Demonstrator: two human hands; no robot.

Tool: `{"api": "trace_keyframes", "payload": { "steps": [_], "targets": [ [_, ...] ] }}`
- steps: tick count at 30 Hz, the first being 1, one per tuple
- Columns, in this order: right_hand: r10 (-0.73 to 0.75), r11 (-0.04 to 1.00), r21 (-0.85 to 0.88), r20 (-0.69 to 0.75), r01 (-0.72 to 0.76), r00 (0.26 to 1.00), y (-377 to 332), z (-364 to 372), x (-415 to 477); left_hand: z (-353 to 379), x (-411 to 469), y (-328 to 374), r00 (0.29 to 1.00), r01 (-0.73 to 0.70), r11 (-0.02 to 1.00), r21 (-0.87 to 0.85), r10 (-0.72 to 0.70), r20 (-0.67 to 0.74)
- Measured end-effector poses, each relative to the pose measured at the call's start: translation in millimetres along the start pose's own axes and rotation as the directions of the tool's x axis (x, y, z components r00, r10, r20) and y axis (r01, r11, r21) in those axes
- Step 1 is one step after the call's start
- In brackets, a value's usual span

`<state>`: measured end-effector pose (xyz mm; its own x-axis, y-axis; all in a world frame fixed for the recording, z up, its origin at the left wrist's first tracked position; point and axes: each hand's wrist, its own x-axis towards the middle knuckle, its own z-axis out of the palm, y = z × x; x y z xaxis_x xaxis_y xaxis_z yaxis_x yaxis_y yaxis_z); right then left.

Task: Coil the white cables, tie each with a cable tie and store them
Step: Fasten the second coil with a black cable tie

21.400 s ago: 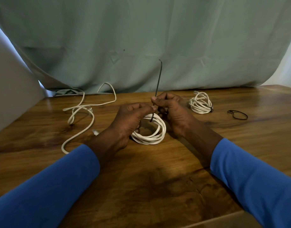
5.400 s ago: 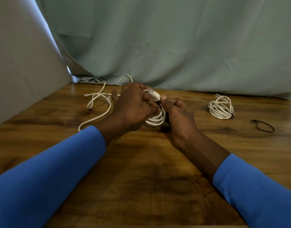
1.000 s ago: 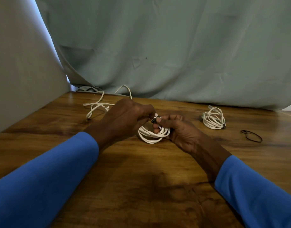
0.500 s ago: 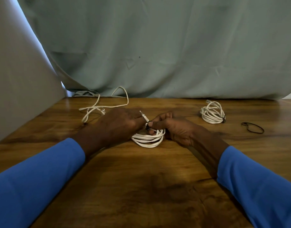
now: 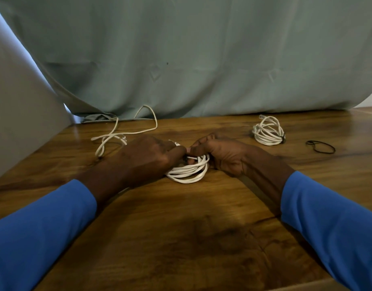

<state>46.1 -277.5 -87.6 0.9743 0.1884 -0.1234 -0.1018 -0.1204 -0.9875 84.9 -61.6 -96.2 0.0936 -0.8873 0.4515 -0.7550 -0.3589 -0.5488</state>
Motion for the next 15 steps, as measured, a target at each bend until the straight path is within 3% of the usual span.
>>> {"api": "trace_keyframes", "payload": {
  "steps": [15],
  "targets": [
    [-0.061, 0.996, 0.060, -0.049, 0.064, 0.997, 3.7, 3.3, -0.5, -6.0, 5.3, -8.4, 0.952, 0.298, 0.927, -0.228, -0.305, 0.002]
  ]
}}
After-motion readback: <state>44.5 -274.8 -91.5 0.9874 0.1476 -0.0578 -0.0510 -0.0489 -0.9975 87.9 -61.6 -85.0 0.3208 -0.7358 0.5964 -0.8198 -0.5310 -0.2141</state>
